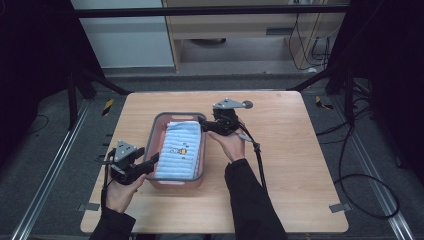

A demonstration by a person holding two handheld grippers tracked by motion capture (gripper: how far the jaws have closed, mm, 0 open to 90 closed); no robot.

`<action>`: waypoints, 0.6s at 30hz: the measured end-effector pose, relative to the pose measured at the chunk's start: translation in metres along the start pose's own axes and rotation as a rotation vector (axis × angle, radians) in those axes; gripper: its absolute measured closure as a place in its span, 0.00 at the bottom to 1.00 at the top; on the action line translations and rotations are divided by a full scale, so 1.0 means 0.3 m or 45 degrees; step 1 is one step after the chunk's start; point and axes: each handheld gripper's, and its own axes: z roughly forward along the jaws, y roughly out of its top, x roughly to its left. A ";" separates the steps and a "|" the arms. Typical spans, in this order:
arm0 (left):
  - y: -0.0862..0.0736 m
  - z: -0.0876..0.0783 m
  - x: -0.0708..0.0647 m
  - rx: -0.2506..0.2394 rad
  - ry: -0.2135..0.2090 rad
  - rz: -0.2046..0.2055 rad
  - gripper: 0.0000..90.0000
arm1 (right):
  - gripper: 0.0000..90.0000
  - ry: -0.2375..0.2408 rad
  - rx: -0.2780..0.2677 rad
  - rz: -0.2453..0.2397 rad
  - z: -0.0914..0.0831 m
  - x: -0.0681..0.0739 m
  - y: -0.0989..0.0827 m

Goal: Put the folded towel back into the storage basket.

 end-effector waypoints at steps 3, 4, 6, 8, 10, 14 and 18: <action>-0.001 -0.004 0.014 -0.005 -0.009 0.004 0.39 | 0.33 -0.012 -0.003 0.007 -0.034 -0.023 -0.007; -0.002 -0.009 0.028 -0.011 -0.006 0.000 0.38 | 0.32 -0.028 -0.008 0.014 -0.064 -0.045 -0.017; -0.002 -0.011 0.034 -0.015 -0.004 0.000 0.36 | 0.31 -0.038 -0.006 0.027 -0.092 -0.067 -0.031; -0.004 -0.014 0.044 -0.022 -0.001 0.007 0.33 | 0.29 -0.053 0.005 0.029 -0.114 -0.087 -0.046; -0.008 -0.019 0.059 -0.032 0.019 0.028 0.31 | 0.28 -0.066 0.011 0.044 -0.140 -0.110 -0.066; -0.013 -0.021 0.077 -0.035 0.028 0.023 0.28 | 0.26 -0.103 0.025 0.049 -0.194 -0.156 -0.108; -0.022 -0.019 0.093 -0.037 0.046 0.034 0.27 | 0.25 -0.125 0.031 0.054 -0.232 -0.183 -0.133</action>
